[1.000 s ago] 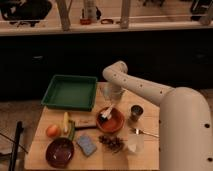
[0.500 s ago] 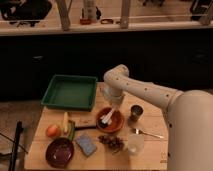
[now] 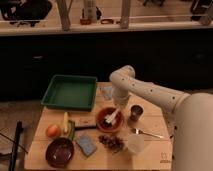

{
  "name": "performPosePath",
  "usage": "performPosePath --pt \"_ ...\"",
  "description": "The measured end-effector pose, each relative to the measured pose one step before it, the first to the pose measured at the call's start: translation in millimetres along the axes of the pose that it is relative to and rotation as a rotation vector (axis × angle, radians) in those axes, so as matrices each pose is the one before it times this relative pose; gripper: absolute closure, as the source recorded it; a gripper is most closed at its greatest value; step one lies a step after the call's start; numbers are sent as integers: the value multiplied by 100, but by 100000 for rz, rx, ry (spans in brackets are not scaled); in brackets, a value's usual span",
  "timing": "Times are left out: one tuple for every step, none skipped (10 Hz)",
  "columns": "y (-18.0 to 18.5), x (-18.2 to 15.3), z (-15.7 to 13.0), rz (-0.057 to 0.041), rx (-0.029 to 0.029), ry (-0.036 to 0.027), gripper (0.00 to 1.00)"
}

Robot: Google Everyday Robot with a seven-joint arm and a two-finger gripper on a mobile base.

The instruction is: Wipe red bowl with brush

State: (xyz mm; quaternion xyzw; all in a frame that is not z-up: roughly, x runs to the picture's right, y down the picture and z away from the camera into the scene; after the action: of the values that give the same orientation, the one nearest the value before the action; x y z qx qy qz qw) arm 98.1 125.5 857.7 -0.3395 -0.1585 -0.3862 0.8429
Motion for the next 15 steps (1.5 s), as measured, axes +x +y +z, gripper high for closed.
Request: performPosePath --pt "-187 17 -123 135 270 138 100" --pt "-194 54 -41 231 794 136 100" --pt "54 26 2 75 -37 1 100" --pt "-11 -14 3 -31 -13 -11 100" --pt "-40 -34 8 -91 -33 -11 100" --pt "6 4 -7 9 -6 5 100" --pt "31 19 -2 55 -9 -2 100" --pt "-7 -17 3 -41 -50 -12 100" --pt "23 8 2 31 -21 -8 100" --pt "27 18 0 57 -3 -1 100" --pt "5 -1 2 -4 -15 -4 100" --pt "50 24 1 80 -25 -10 100" --pt "17 12 -2 33 1 4 100" --pt "-26 -18 1 -49 -1 -3 100" --pt "16 7 1 20 -19 -1 100"
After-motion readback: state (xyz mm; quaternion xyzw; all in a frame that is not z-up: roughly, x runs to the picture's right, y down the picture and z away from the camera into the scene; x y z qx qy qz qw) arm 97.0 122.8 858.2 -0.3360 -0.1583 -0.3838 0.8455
